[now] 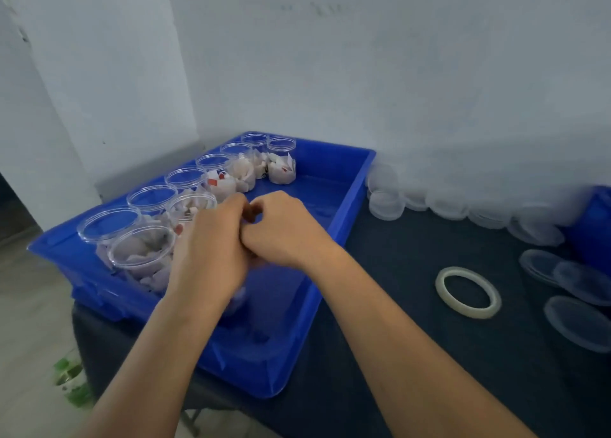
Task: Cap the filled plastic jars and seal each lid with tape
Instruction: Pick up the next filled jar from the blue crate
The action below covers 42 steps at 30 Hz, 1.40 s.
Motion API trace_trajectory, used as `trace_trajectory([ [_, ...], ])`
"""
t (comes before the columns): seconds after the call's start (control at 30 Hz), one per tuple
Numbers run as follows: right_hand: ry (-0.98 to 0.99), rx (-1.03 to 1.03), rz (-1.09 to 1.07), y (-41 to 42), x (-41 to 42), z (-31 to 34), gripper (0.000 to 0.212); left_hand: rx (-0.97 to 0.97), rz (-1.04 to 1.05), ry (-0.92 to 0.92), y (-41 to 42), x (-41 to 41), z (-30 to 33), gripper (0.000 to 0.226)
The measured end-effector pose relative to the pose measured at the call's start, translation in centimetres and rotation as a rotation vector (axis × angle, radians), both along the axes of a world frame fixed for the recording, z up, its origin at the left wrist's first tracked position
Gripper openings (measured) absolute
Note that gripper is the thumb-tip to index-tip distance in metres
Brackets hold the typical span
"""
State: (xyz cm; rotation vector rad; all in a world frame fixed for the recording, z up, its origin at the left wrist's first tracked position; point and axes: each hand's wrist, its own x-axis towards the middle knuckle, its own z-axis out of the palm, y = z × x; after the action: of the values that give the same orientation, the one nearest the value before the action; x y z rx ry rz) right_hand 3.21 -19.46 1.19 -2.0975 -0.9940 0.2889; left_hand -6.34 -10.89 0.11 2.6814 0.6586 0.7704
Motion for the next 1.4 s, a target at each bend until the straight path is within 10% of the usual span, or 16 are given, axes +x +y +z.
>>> trace_trajectory([
  [0.3, 0.291, -0.092, 0.048, -1.1, -0.2, 0.9, 0.015, -0.122, -0.164, 0.045, 0.8, 2.2, -0.3, 0.034],
  [0.6, 0.34, -0.139, 0.048, 1.3, -0.5, 0.4, 0.053, -0.836, 0.036, -0.531, 1.1, 3.0, -1.1, 0.049],
  [0.8, 0.133, 0.008, -0.078, 0.8, -1.2, 0.9, 0.01, -0.605, 0.018, -0.528, 1.4, 2.2, -0.8, 0.039],
  [1.03, -0.041, 0.284, -0.268, -6.4, 2.5, 9.2, 0.014, -0.285, -0.171, -0.687, -3.7, 4.7, 3.8, 0.026],
  [1.4, -0.024, 0.275, -0.621, -19.9, 6.0, 4.7, 0.016, -0.535, -0.557, -0.546, -16.8, 12.2, -0.5, 0.033],
])
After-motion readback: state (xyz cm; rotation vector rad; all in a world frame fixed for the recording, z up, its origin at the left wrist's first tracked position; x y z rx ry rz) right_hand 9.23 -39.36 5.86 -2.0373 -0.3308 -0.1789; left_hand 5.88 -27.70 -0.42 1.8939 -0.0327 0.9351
